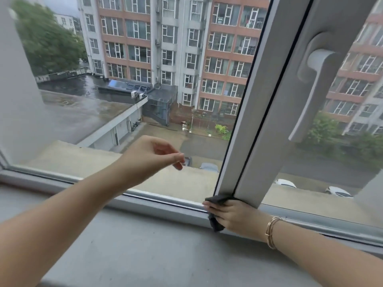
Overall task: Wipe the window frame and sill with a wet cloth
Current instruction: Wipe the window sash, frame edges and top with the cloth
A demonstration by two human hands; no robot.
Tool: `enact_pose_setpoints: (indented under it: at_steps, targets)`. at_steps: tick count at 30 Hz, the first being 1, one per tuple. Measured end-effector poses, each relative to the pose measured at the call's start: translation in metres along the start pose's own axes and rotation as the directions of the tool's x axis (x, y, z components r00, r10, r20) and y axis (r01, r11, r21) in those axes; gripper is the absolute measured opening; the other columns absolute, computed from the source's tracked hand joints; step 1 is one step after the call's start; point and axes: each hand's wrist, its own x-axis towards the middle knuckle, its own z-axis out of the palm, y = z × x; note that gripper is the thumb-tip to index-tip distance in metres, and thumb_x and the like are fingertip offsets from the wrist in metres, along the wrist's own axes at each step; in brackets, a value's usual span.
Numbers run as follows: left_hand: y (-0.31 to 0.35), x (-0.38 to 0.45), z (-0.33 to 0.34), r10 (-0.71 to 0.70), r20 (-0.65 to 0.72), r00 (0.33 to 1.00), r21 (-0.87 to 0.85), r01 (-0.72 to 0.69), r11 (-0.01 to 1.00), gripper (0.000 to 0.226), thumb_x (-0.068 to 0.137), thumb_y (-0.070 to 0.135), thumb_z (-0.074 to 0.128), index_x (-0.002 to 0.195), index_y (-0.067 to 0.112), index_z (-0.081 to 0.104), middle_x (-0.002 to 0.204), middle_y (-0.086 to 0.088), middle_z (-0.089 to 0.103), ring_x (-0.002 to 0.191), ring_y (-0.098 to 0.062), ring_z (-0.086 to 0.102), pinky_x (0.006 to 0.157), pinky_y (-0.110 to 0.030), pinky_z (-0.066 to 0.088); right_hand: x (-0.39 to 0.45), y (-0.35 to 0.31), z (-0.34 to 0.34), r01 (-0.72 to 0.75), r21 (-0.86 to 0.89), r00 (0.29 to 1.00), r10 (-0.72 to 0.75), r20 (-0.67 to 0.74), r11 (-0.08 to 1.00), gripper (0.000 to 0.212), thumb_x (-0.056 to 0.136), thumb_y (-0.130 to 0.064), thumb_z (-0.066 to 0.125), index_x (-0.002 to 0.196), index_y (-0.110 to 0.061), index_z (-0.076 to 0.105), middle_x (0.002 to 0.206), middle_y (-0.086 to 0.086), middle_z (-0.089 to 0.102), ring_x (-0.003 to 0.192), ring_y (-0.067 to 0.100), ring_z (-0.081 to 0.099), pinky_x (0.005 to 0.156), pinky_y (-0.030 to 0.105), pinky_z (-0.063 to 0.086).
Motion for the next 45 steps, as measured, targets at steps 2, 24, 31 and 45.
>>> enact_pose_setpoints:
  at_steps: [2, 24, 31, 45]
  targets:
    - [-0.007, -0.006, 0.0, -0.043, -0.005, 0.999, 0.011, 0.043, 0.999, 0.013, 0.083, 0.022, 0.07, 0.078, 0.011, 0.075, 0.076, -0.006, 0.075, 0.077, -0.015, 0.061, 0.074, -0.027, 0.039, 0.01, -0.009, 0.016, 0.053, 0.046, 0.992, -0.058, 0.114, 0.998, 0.038, 0.073, -0.032, 0.072, 0.107, -0.016, 0.073, 0.132, -0.002, 0.059, 0.129, 0.013, 0.048, 0.111, 0.03, 0.028]
    - [-0.094, -0.034, -0.016, -0.372, -0.2, 0.906, 0.02, 0.384, 0.923, 0.014, 0.083, 0.031, 0.07, 0.076, 0.019, 0.076, 0.066, 0.004, 0.067, 0.065, -0.002, 0.053, 0.061, -0.021, 0.034, 0.055, -0.042, 0.059, 0.01, 0.06, 0.947, 0.01, -0.321, 0.998, 0.023, 0.083, -0.006, 0.057, 0.062, -0.012, 0.062, 0.074, 0.005, 0.052, 0.069, 0.024, 0.046, 0.062, 0.036, 0.034]
    - [-0.153, -0.046, -0.053, -0.428, -0.226, 0.875, 0.035, 0.446, 0.894, 0.013, 0.082, 0.025, 0.071, 0.073, 0.017, 0.075, 0.061, 0.003, 0.066, 0.063, 0.0, 0.056, 0.063, -0.017, 0.038, 0.066, -0.053, 0.056, -0.098, 0.127, 0.968, 0.124, -0.219, 0.987, 0.023, 0.087, -0.007, 0.052, 0.068, -0.016, 0.06, 0.081, 0.003, 0.054, 0.068, 0.022, 0.043, 0.056, 0.032, 0.033]
    - [-0.188, -0.024, 0.081, -0.318, 0.424, 0.848, -0.123, 0.402, 0.907, 0.046, 0.08, 0.033, 0.071, 0.122, 0.035, 0.053, 0.123, 0.017, 0.057, 0.117, -0.005, 0.052, 0.096, -0.026, 0.045, 0.087, -0.082, -0.067, -0.405, 0.849, 0.293, 0.832, 0.472, -0.339, 0.008, 0.09, -0.011, 0.059, 0.089, -0.018, 0.062, 0.079, -0.01, 0.059, 0.072, 0.005, 0.057, 0.063, 0.018, 0.046]
